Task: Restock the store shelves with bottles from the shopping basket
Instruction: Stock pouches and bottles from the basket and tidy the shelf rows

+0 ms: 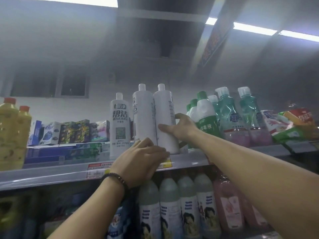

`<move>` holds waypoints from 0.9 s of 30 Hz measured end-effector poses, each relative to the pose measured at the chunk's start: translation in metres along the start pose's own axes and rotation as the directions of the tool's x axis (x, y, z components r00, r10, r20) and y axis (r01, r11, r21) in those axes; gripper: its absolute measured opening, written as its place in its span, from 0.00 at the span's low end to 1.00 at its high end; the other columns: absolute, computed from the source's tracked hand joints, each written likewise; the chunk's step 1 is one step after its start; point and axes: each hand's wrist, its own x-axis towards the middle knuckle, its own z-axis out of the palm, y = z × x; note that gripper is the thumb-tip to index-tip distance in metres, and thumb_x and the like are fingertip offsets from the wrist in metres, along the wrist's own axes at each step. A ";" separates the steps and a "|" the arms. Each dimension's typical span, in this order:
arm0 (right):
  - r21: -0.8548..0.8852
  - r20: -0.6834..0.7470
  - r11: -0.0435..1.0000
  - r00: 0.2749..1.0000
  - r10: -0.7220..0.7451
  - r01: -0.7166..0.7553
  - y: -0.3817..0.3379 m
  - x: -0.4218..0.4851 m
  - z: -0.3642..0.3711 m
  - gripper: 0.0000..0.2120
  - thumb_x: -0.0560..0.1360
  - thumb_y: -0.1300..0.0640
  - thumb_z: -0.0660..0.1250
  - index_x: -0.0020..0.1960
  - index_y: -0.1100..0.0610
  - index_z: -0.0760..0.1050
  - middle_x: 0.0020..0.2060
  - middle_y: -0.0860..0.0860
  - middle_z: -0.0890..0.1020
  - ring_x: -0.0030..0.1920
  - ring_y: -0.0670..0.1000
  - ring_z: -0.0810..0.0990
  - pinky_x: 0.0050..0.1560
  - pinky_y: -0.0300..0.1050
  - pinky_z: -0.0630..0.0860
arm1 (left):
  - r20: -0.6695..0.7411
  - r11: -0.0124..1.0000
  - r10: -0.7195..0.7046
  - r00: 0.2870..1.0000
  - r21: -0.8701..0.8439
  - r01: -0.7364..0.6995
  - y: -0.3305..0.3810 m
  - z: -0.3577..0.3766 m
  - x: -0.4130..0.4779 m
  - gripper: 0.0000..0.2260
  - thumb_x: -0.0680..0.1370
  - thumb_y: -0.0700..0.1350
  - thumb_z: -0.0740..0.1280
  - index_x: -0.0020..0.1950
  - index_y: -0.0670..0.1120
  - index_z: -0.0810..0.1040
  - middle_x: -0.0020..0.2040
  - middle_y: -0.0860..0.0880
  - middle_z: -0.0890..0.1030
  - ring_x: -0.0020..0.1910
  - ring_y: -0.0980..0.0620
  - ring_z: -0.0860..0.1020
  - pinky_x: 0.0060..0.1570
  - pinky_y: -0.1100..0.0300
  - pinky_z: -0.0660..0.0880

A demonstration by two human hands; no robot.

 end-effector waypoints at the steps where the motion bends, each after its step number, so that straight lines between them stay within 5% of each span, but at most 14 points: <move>1: -0.002 0.016 1.000 1.000 0.013 -0.013 -0.001 -0.002 0.000 0.30 0.70 0.38 0.81 0.64 0.48 0.72 0.57 0.50 0.82 0.54 0.57 0.86 0.54 0.59 0.87 | 0.003 1.000 0.000 1.000 0.005 0.000 0.000 0.000 0.000 0.12 0.85 0.50 0.68 0.67 0.58 0.82 0.64 0.60 0.84 0.57 0.53 0.76 0.58 0.52 0.80; 7: -0.141 0.086 0.989 0.995 0.048 -0.035 -0.009 -0.017 -0.014 0.28 0.73 0.37 0.78 0.61 0.52 0.72 0.62 0.53 0.83 0.60 0.56 0.83 0.65 0.55 0.82 | 0.046 1.000 -0.011 0.999 -0.004 0.011 0.002 -0.005 0.001 0.11 0.84 0.49 0.70 0.66 0.58 0.82 0.64 0.58 0.84 0.57 0.52 0.77 0.57 0.52 0.81; 11: -0.312 0.063 0.947 0.996 -0.059 0.076 -0.012 -0.043 -0.039 0.32 0.75 0.37 0.77 0.68 0.57 0.72 0.61 0.54 0.82 0.58 0.57 0.82 0.62 0.57 0.82 | 0.014 0.996 -0.082 0.997 0.018 0.082 0.018 -0.013 0.005 0.10 0.81 0.47 0.73 0.62 0.56 0.84 0.60 0.54 0.84 0.57 0.49 0.79 0.55 0.49 0.80; 16: -0.509 0.042 0.824 0.963 -0.264 0.249 0.000 -0.112 -0.063 0.16 0.80 0.47 0.72 0.62 0.55 0.78 0.54 0.53 0.84 0.53 0.56 0.83 0.57 0.55 0.82 | -0.032 0.951 -0.255 0.966 -0.187 0.245 0.091 -0.024 -0.007 0.08 0.80 0.42 0.70 0.57 0.49 0.83 0.53 0.51 0.80 0.51 0.48 0.79 0.52 0.51 0.78; 21: -0.487 0.143 0.838 0.969 -0.200 0.245 0.057 -0.203 -0.053 0.04 0.79 0.47 0.69 0.50 0.47 0.76 0.44 0.45 0.84 0.47 0.51 0.83 0.48 0.50 0.80 | 0.412 0.721 -0.440 0.798 -0.368 0.587 0.187 -0.025 -0.055 0.08 0.79 0.52 0.66 0.58 0.56 0.78 0.56 0.59 0.77 0.54 0.53 0.79 0.54 0.53 0.80; 27: -0.430 0.311 0.901 0.947 0.084 0.061 0.155 -0.325 -0.021 0.06 0.79 0.49 0.68 0.53 0.49 0.79 0.45 0.46 0.84 0.46 0.51 0.83 0.47 0.53 0.83 | 0.728 0.566 -0.351 0.589 -0.336 0.753 0.298 -0.022 -0.138 0.10 0.83 0.49 0.69 0.63 0.55 0.81 0.56 0.58 0.75 0.57 0.55 0.78 0.55 0.64 0.75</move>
